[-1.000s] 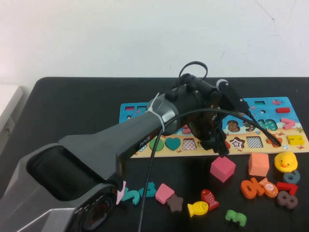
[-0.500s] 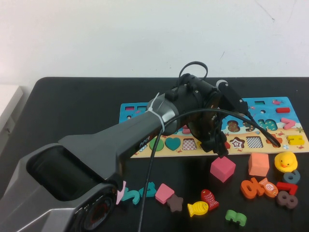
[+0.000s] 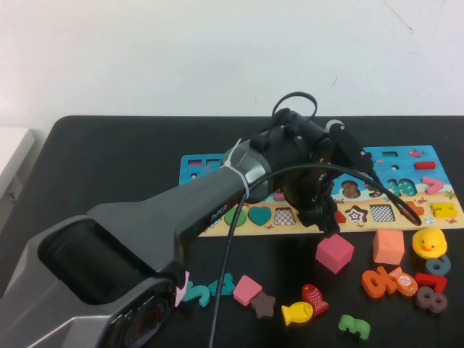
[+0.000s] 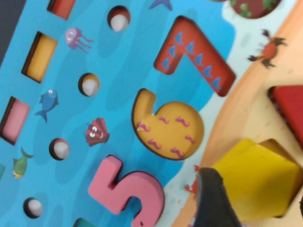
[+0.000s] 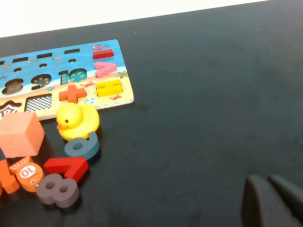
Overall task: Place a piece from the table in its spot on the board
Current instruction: Place the "Pentagon" into the hole of the Pentagon
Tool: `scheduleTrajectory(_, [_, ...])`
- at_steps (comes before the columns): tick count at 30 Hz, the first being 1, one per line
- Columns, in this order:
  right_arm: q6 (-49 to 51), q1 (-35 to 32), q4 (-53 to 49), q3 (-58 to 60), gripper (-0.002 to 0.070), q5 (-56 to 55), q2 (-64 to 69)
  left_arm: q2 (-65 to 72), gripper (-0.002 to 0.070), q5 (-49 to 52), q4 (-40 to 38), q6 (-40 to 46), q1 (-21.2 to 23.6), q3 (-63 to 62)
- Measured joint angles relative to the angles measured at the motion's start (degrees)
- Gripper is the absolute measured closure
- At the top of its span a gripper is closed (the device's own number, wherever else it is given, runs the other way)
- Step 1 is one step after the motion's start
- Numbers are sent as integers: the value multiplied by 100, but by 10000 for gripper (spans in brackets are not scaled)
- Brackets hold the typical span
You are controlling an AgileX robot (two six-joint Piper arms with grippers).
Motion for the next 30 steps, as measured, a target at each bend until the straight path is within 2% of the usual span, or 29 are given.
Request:
scheduleTrajectory(9, [0,0,0,0,657,0,0,-151,396,75,5,0,-122,0])
scheduleTrajectory(18, [0,0,0,0,657,0,0,-151,639,35,241,-213,-122,0])
scheduleTrajectory(24, [0,0,0,0,657,0,0,-151,671,-400,838,-780,-89,0])
scheduleTrajectory(30, [0,0,0,0,657,0,0,-151,675,-661,952,-992,25,0])
